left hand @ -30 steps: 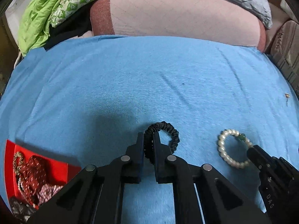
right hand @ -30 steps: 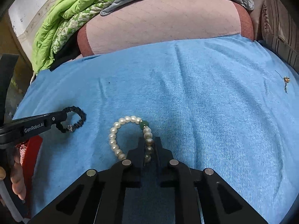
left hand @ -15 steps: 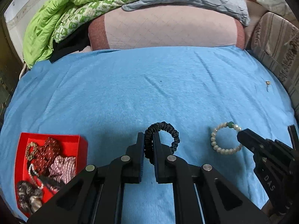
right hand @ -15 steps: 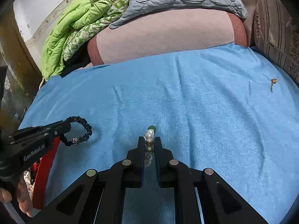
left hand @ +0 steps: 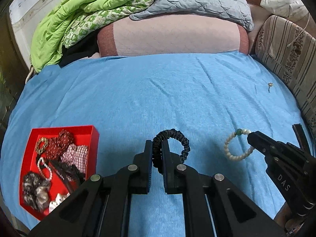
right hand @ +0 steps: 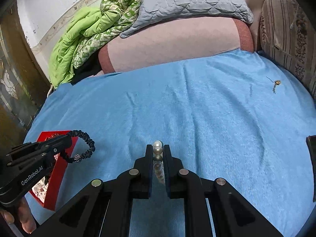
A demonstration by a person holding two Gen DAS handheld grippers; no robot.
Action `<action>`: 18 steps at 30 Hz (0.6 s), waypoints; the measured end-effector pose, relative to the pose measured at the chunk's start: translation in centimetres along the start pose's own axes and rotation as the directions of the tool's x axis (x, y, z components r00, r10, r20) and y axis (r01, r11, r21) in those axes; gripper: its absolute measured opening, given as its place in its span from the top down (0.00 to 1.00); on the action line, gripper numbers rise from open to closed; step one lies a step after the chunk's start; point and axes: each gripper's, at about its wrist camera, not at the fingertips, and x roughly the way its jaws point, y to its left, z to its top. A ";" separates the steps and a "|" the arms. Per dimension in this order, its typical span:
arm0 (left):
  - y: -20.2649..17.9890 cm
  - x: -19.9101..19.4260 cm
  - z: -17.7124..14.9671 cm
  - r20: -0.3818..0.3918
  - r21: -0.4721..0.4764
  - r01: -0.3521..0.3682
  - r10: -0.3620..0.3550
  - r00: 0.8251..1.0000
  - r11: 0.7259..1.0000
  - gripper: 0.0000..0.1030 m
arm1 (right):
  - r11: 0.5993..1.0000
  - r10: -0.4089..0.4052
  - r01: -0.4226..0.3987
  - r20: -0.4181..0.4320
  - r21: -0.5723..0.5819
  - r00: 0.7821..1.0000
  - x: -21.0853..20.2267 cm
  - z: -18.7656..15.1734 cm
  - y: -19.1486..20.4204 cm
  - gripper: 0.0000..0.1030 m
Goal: Organize jewelry
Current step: 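Carry the hair tie and pearl bracelet toward the red tray with both grippers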
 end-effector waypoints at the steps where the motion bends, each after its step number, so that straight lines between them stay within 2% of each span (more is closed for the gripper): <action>1: 0.1 -0.3 -0.2 0.001 -0.005 0.003 -0.003 1.000 1.000 0.92 | 1.000 0.000 0.000 0.001 0.000 1.000 -0.2 -0.1 0.0 0.89; 18: 1.3 -5.0 -4.2 0.033 -0.070 0.032 -0.029 0.999 0.997 0.92 | 0.999 0.030 -0.030 0.032 0.012 0.999 -4.5 -2.3 0.6 0.89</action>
